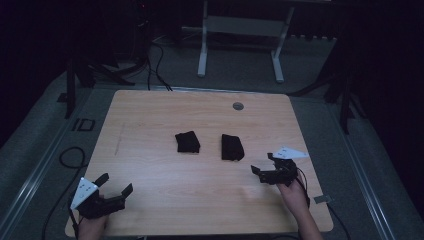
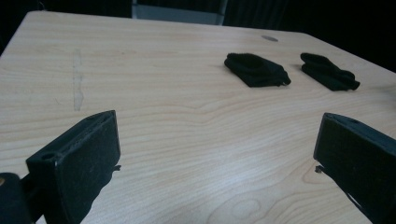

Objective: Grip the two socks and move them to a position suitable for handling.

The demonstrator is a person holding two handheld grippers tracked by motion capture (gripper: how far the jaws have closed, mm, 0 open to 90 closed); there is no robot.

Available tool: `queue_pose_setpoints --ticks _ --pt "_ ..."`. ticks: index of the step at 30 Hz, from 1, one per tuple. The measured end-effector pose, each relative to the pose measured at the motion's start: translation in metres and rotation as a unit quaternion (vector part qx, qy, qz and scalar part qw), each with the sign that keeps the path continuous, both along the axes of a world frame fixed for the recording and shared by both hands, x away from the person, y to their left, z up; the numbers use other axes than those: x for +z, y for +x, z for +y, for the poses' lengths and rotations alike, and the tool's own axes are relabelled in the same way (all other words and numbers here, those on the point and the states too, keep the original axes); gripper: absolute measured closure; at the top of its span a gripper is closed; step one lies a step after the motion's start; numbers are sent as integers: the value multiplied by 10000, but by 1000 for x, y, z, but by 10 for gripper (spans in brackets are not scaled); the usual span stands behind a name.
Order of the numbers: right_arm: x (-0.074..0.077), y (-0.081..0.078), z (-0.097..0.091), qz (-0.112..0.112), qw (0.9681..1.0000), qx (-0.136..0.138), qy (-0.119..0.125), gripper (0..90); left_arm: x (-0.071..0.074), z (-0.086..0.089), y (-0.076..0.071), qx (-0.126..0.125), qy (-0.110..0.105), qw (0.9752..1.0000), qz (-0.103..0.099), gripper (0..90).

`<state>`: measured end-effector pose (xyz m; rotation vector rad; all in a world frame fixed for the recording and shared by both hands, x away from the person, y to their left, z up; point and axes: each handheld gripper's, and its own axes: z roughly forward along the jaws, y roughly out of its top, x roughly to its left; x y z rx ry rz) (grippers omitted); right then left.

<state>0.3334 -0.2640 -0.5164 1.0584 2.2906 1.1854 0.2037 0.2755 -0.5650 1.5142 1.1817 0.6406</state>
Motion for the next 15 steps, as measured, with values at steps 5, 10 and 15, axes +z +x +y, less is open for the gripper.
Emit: queue_pose_setpoints --ticks 5,10,15 --pt "4 11 28 84 9992 380 7 133 1 -2 0 -12 98 9999 -22 9" --pt "6 25 56 78 9977 670 -86 134 2 -5 0 -159 122 9998 -22 9" --pt "5 36 80 93 9965 816 -178 134 3 -9 1 -283 199 9994 -51 9"
